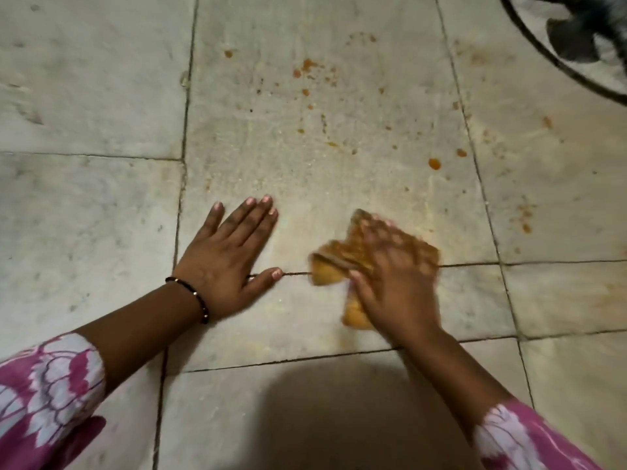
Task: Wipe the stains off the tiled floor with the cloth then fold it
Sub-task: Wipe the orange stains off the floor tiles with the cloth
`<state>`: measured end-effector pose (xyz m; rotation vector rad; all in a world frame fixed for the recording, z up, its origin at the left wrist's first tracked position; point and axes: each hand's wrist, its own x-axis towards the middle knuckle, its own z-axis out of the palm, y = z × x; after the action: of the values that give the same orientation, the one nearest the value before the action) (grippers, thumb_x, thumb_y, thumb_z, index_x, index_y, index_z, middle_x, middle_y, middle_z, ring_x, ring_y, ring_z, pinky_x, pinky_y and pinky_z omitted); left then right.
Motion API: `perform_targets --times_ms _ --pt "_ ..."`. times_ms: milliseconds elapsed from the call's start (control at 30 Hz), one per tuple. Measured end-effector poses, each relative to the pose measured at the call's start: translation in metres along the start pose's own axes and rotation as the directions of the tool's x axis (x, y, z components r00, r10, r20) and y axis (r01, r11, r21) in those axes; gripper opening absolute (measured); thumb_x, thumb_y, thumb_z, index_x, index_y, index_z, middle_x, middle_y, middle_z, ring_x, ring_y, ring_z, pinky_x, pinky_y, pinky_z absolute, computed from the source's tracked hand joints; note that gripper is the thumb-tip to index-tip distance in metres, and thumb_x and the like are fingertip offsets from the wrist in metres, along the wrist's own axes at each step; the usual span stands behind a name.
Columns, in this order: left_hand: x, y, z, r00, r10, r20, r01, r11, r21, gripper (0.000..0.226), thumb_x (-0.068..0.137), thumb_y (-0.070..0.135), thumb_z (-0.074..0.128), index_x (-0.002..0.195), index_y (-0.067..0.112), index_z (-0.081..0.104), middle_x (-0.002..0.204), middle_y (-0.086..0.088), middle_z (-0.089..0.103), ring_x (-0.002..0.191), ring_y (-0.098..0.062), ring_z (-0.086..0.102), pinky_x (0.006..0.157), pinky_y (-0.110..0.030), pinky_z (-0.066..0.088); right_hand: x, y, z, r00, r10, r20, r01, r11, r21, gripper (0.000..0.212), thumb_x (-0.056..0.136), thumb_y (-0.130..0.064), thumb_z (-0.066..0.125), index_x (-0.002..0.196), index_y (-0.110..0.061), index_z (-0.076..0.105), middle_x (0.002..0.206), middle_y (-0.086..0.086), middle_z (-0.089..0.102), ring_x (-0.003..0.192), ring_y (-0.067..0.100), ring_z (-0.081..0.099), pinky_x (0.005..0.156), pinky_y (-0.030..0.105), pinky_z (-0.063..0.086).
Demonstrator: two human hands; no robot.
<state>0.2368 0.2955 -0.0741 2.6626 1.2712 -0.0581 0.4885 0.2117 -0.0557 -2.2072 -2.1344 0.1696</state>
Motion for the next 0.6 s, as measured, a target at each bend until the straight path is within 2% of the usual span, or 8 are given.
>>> perform_targets --times_ms 133,200,233,333,367,433,500,600 --pt "0.000 0.001 0.001 1.000 -0.006 0.000 0.006 1.000 -0.015 0.080 0.089 0.064 0.019 0.150 0.012 0.017 0.157 -0.005 0.012 0.145 -0.021 0.011 0.116 -0.048 0.006 0.010 0.064 -0.007 0.902 0.419 -0.108 -0.415 0.908 0.053 0.068 0.090 -0.047 0.035 0.148 -0.014 0.025 0.151 0.013 0.031 0.140 0.029 0.026 0.114 0.053 0.013" --pt "0.000 0.001 0.000 1.000 -0.009 0.007 0.009 1.000 -0.018 0.080 0.089 0.064 0.017 0.150 0.012 0.018 0.157 -0.005 0.013 0.145 -0.022 0.013 0.116 -0.049 0.007 0.047 0.062 -0.008 0.853 0.506 -0.131 -0.502 0.862 0.061 0.071 0.088 -0.047 0.032 0.148 -0.011 0.024 0.152 0.014 0.030 0.140 0.029 0.024 0.113 0.051 0.014" --pt "0.000 0.001 0.000 1.000 -0.011 0.013 0.011 1.000 -0.017 0.080 0.089 0.065 0.016 0.150 0.013 0.018 0.157 -0.005 0.013 0.145 -0.022 0.013 0.116 -0.050 0.008 0.064 0.054 -0.008 0.867 0.486 -0.109 -0.483 0.874 0.052 0.071 0.087 -0.047 0.032 0.148 -0.010 0.024 0.152 0.014 0.029 0.140 0.029 0.024 0.114 0.050 0.015" --pt "0.001 0.001 -0.001 1.000 -0.007 0.022 0.007 1.000 -0.012 0.081 0.089 0.066 0.015 0.151 0.014 0.016 0.158 -0.004 0.012 0.145 -0.021 0.012 0.116 -0.049 0.008 0.064 0.038 -0.010 0.991 0.132 0.008 -0.132 0.991 0.018 0.069 0.089 -0.048 0.035 0.148 -0.015 0.022 0.154 0.010 0.025 0.141 0.026 0.023 0.113 0.045 0.015" --pt "0.001 0.000 -0.002 1.000 -0.007 0.024 0.007 1.000 -0.010 0.080 0.089 0.066 0.015 0.151 0.014 0.016 0.158 -0.004 0.011 0.145 -0.021 0.011 0.116 -0.049 0.008 0.049 0.043 -0.013 0.997 -0.035 0.067 0.034 0.999 0.012 0.070 0.089 -0.050 0.034 0.149 -0.018 0.020 0.155 0.007 0.023 0.142 0.024 0.022 0.114 0.045 0.015" --pt "0.001 0.000 -0.003 1.000 -0.005 0.028 0.005 1.000 -0.016 0.080 0.089 0.065 0.017 0.151 0.014 0.015 0.158 -0.003 0.010 0.145 -0.021 0.010 0.116 -0.049 0.007 0.013 0.078 -0.023 0.933 -0.287 0.218 0.289 0.957 0.022 0.071 0.089 -0.054 0.032 0.150 -0.024 0.013 0.157 0.002 0.016 0.144 0.019 0.015 0.116 0.044 0.010" --pt "0.001 0.001 -0.004 0.998 0.000 0.057 0.001 1.000 -0.021 0.080 0.089 0.065 0.018 0.151 0.015 0.013 0.158 -0.003 0.008 0.145 -0.020 0.008 0.116 -0.049 0.007 -0.014 0.131 -0.043 0.854 -0.352 0.383 0.380 0.925 0.002 0.069 0.092 -0.060 0.025 0.151 -0.031 0.003 0.158 -0.004 0.009 0.145 0.013 0.006 0.117 0.042 0.007" --pt "0.002 0.002 -0.013 0.987 -0.003 0.160 0.001 1.000 0.016 0.086 0.086 0.070 0.008 0.151 0.013 0.012 0.158 -0.005 0.008 0.145 -0.025 0.012 0.115 -0.049 0.011 -0.014 0.187 -0.075 0.784 -0.268 0.560 0.376 0.923 -0.084 0.063 0.093 -0.059 0.017 0.144 -0.042 -0.017 0.157 -0.009 -0.007 0.145 0.011 -0.006 0.117 0.045 0.009"
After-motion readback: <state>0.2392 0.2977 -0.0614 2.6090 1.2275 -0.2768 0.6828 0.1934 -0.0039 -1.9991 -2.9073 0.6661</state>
